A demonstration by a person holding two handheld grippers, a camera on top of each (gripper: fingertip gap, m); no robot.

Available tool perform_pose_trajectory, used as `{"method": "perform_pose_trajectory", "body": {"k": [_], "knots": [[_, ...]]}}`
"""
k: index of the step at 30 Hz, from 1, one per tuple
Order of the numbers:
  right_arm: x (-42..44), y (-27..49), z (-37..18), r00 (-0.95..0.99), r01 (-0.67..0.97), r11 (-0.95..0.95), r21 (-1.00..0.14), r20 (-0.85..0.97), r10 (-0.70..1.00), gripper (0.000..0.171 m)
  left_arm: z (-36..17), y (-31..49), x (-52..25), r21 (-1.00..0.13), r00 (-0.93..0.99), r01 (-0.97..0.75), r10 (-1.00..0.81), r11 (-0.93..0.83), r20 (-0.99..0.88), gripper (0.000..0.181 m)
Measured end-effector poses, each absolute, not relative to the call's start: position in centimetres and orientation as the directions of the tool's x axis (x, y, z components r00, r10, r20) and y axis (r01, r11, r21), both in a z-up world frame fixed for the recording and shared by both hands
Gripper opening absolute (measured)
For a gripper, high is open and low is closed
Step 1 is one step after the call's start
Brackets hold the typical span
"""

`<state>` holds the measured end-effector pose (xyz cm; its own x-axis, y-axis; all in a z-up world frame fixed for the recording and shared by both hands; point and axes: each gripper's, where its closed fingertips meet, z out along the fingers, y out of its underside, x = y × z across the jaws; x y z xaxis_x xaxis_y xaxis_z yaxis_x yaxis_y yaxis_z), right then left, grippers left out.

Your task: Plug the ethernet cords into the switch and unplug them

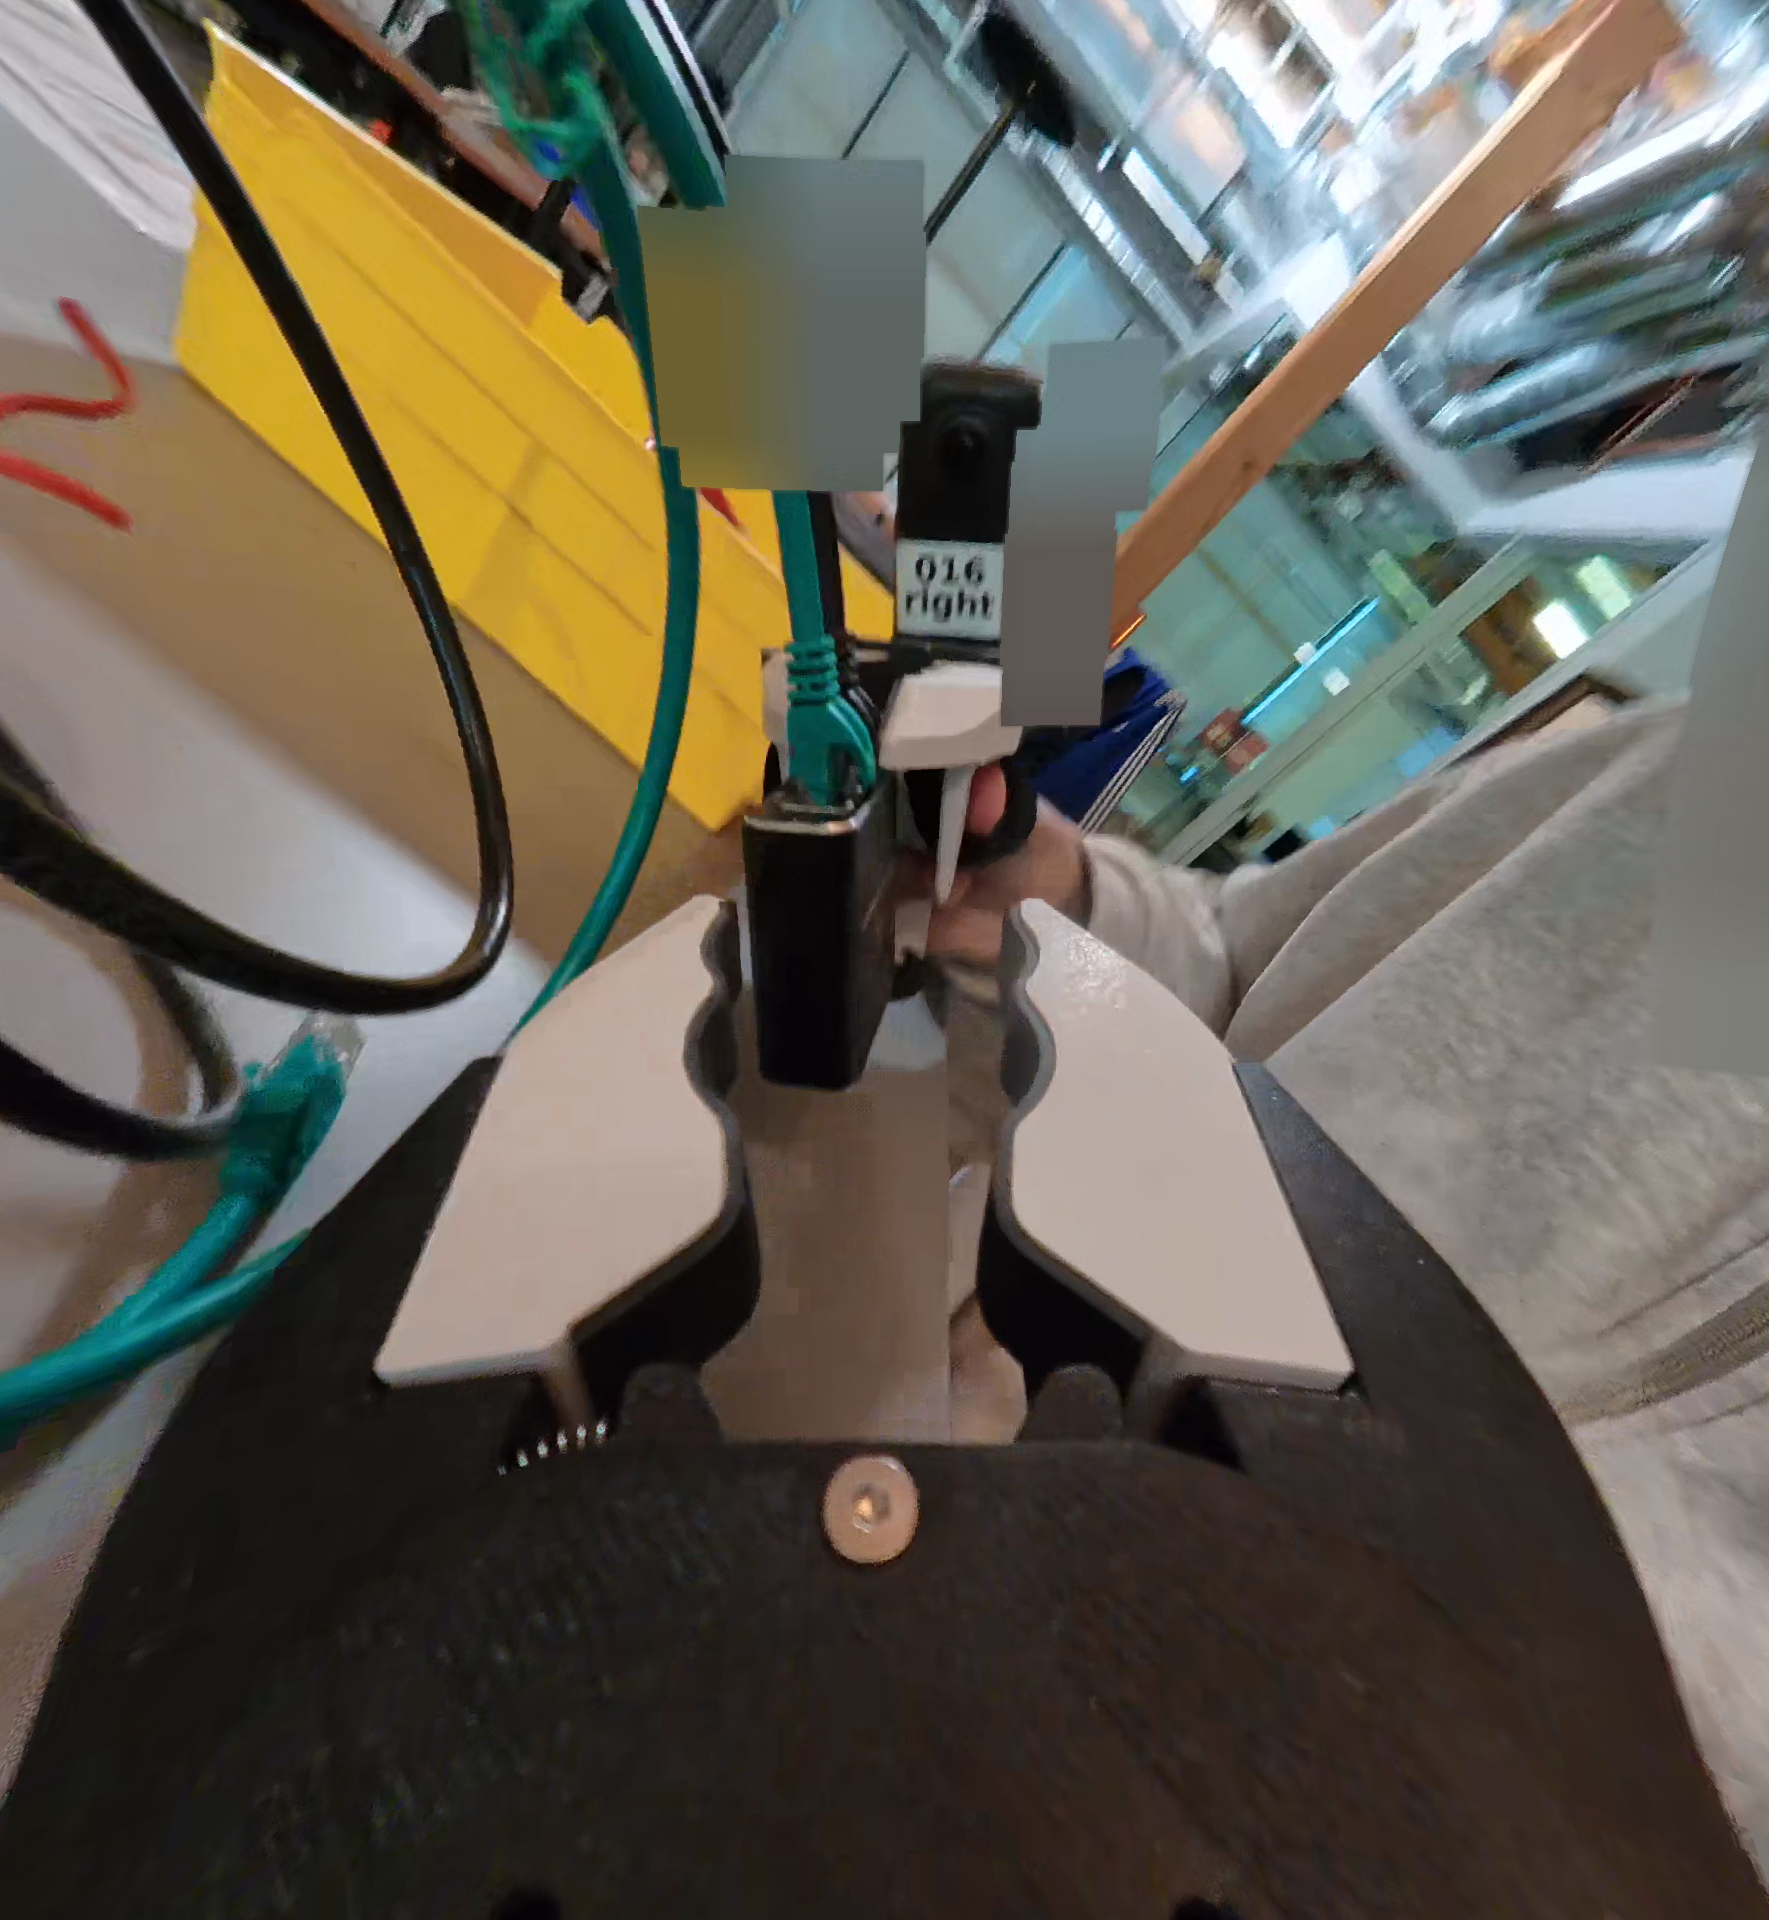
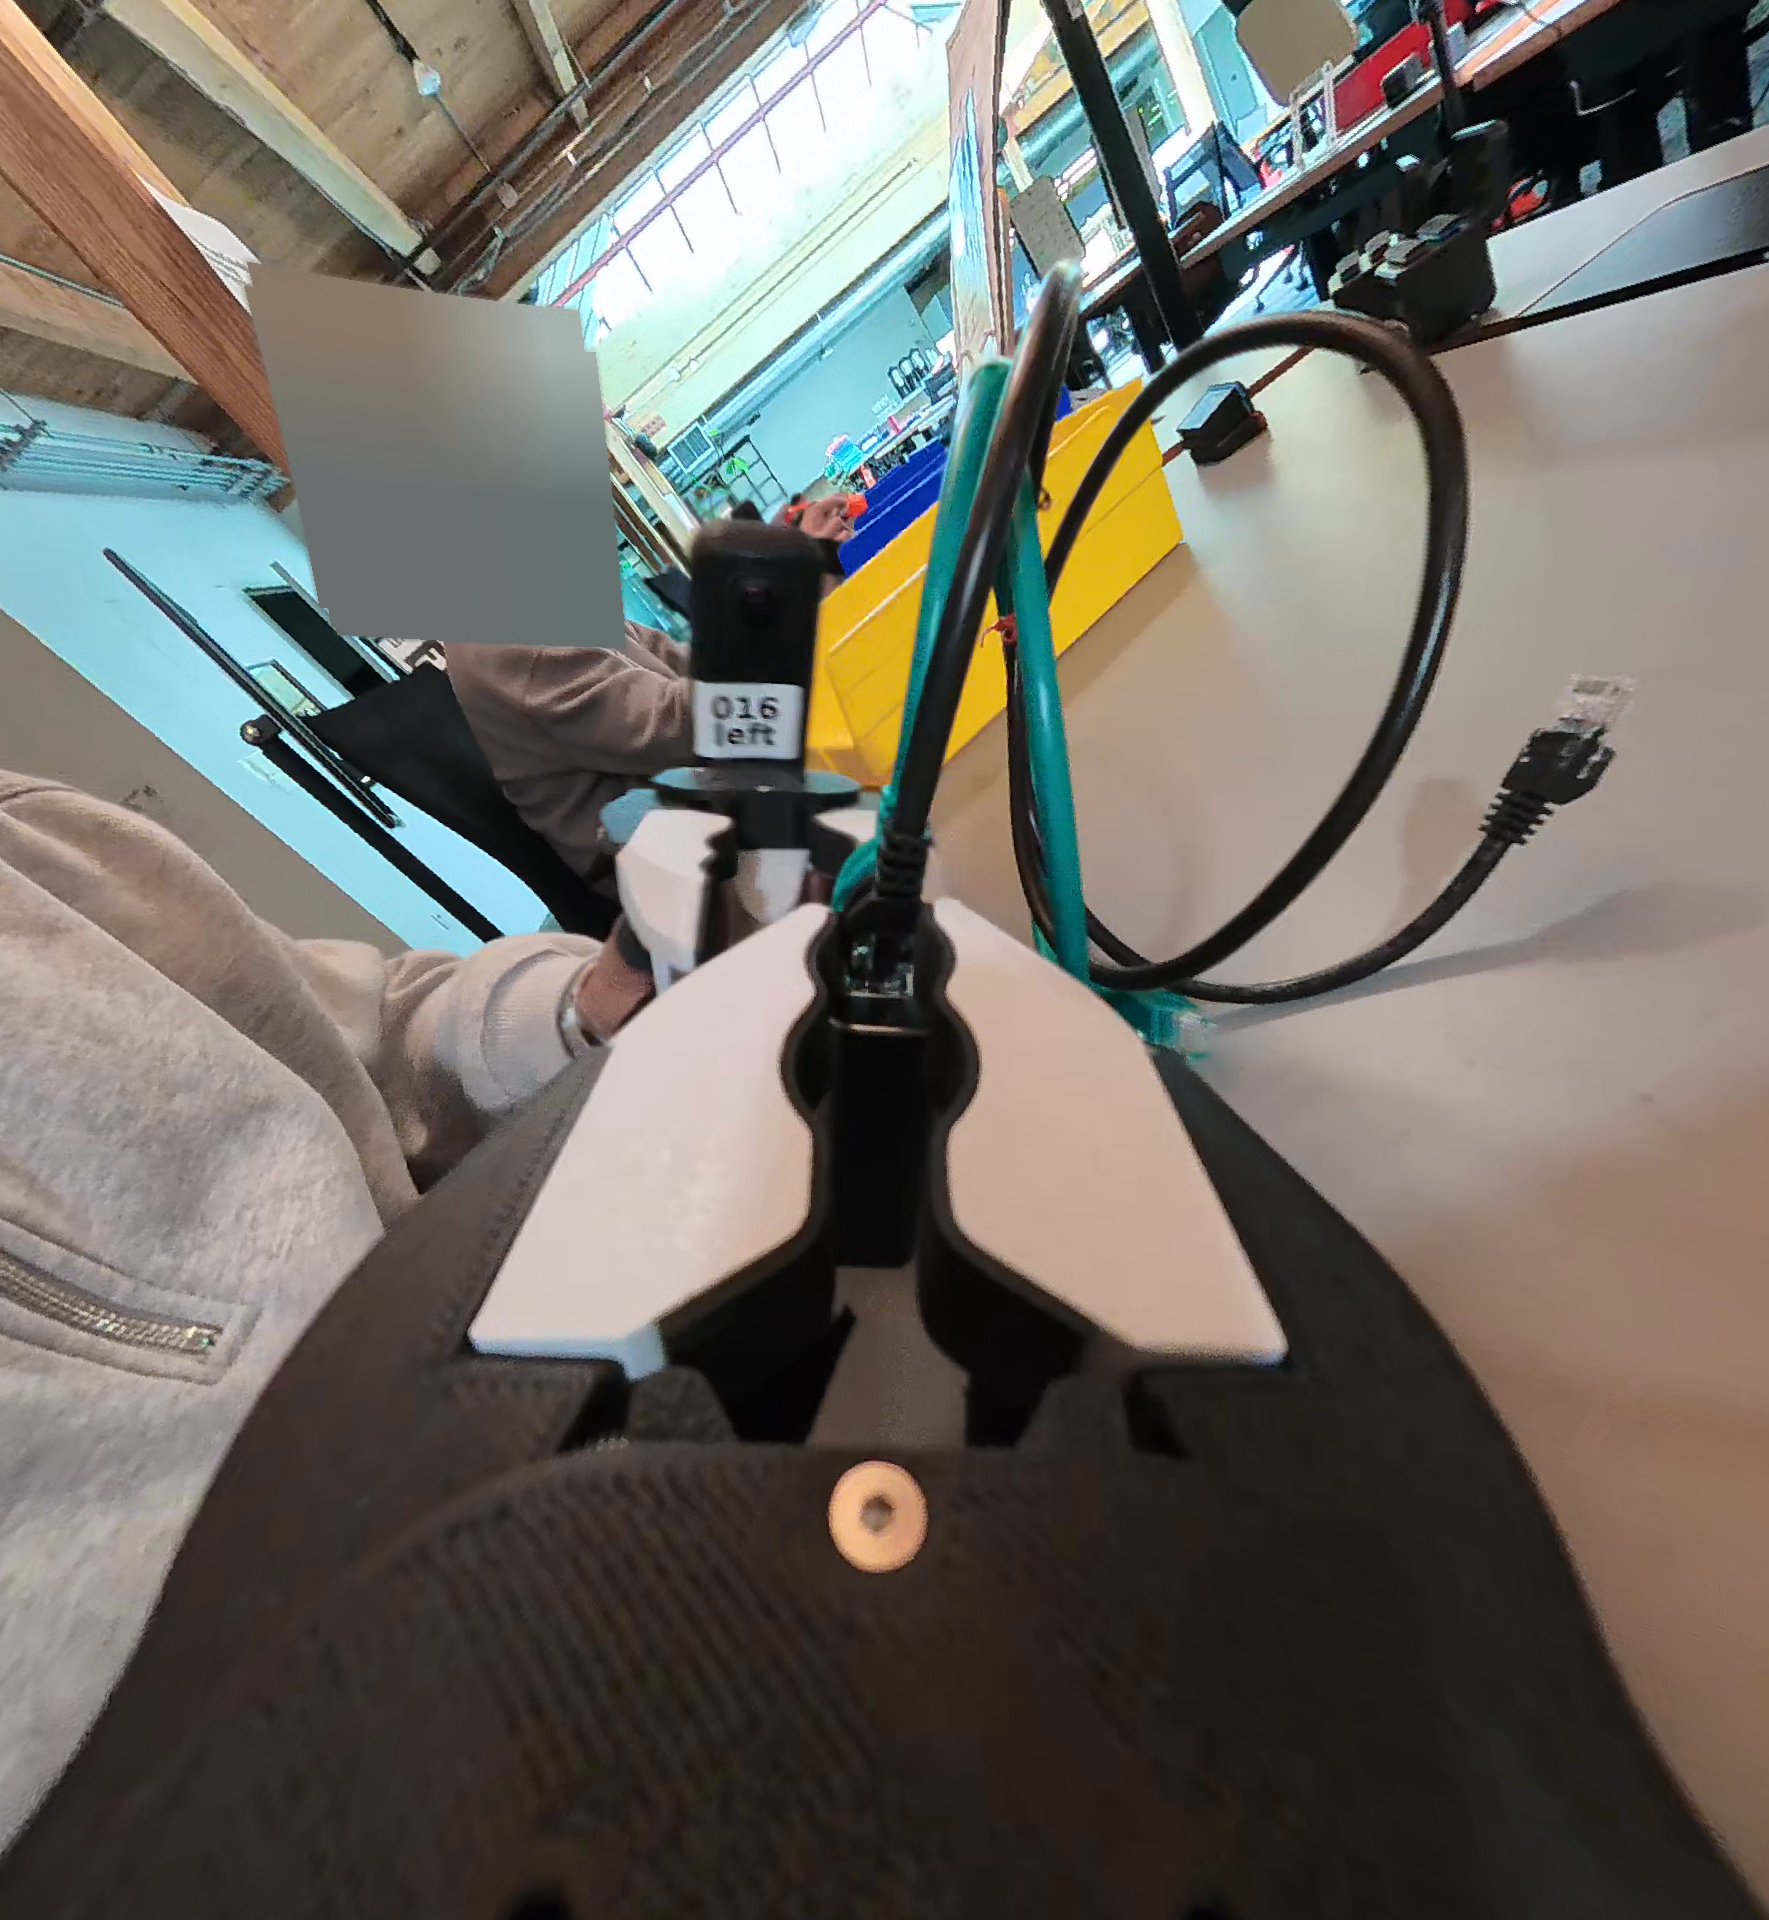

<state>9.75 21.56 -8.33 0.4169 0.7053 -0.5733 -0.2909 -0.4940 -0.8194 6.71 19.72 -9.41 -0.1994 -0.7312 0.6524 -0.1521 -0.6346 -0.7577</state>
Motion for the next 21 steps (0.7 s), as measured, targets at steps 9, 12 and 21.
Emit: {"method": "perform_pose_trajectory", "body": {"k": [9,12,21], "knots": [[8.1,21.1,-8.6,0.389,-0.238,-0.503,-0.831,-0.556,0.735,0.014,-11.4,19.3,3.6,-0.947,0.017,-0.226,-0.973,-0.226,0.228,0.040],[8.0,21.4,-8.6,0.361,-0.268,-0.525,-0.808,-0.589,0.723,0.014,-12.1,19.2,3.5,-0.940,0.029,-0.265,-0.976,-0.217,0.217,0.037],[7.5,21.0,-8.9,0.375,-0.246,-0.517,-0.820,-0.573,0.729,0.014,-11.7,20.0,3.2,-0.945,0.063,-0.223,-0.971,-0.239,0.231,0.054]]}}
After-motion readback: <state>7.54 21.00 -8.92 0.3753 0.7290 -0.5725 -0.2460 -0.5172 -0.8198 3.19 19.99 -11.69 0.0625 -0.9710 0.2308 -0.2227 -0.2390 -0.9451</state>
